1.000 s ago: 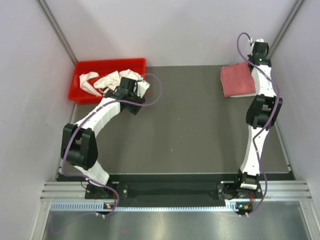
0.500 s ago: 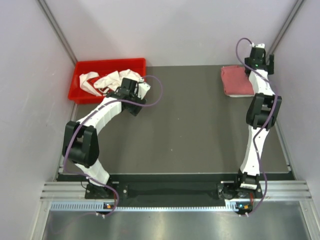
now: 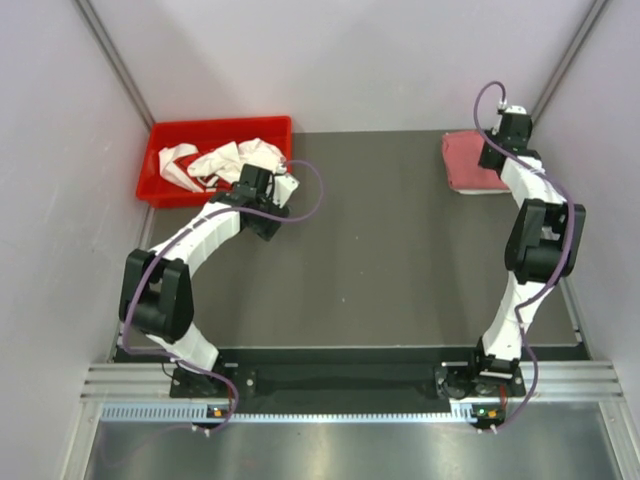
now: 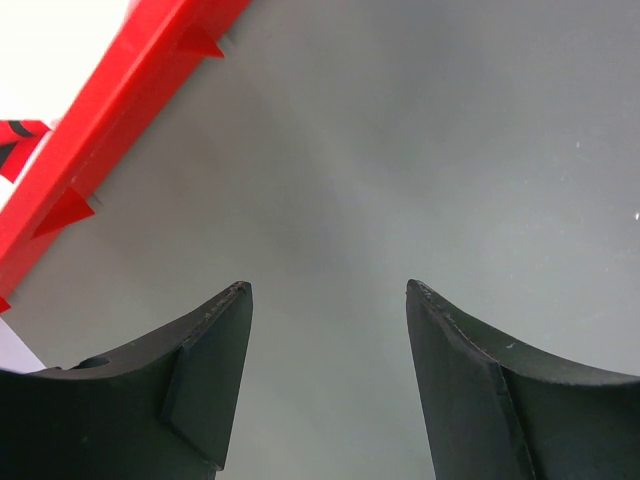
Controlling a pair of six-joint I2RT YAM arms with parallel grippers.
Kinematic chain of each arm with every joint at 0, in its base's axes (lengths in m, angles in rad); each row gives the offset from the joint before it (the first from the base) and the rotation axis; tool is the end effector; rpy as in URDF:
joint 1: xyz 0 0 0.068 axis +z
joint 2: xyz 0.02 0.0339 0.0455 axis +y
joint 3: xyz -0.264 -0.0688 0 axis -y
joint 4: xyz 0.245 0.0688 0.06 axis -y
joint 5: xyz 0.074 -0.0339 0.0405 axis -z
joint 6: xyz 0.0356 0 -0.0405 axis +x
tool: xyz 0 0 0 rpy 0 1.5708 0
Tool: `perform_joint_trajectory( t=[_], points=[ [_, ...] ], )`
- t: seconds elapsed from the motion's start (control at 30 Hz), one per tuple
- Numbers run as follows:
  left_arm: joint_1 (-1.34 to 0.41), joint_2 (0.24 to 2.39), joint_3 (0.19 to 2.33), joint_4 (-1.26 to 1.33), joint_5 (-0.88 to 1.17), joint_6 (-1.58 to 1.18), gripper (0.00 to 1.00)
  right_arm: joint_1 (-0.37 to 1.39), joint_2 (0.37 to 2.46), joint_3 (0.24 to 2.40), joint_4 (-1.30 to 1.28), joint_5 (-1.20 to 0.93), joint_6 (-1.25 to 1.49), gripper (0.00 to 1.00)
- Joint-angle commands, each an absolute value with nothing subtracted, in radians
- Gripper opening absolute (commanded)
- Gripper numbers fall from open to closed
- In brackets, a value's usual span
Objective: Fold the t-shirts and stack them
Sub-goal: Reset both grippers
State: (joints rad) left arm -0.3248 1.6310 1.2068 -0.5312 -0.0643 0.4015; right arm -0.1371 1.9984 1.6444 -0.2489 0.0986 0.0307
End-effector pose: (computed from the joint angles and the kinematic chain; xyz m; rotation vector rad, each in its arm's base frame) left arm 0.3297 -0.1086 0.2414 0.8734 2.3712 0.1120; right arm 0.4653 -0.0677 0.2630 0.2384 2.1621 -0.1679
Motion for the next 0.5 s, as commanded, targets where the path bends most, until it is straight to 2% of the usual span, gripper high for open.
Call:
perform_joint_trajectory(
  t=[0.0,0.23,0.43,0.47],
  points=[
    [-0.319,1.566,1.181,-0.508,-0.063,0.422,0.68,-0.124,2.072,1.655,-0.216,-0.066,0.121,0.00],
    [-0.319,1.558,1.155,-0.511,-0.060,0.423,0.68,-0.124,2.154,1.752,-0.302,-0.028,0.143,0.00],
    [-0.319,1.539,1.161,-0.531,-0.055,0.416,0.68,-0.124,2.065,1.743,-0.331,-0.005,0.137,0.00],
    [-0.319,1.533,1.160,-0.531,-0.051,0.416,0.68,-0.123,2.042,1.740,-0.334,-0.005,0.138,0.03]
  ],
)
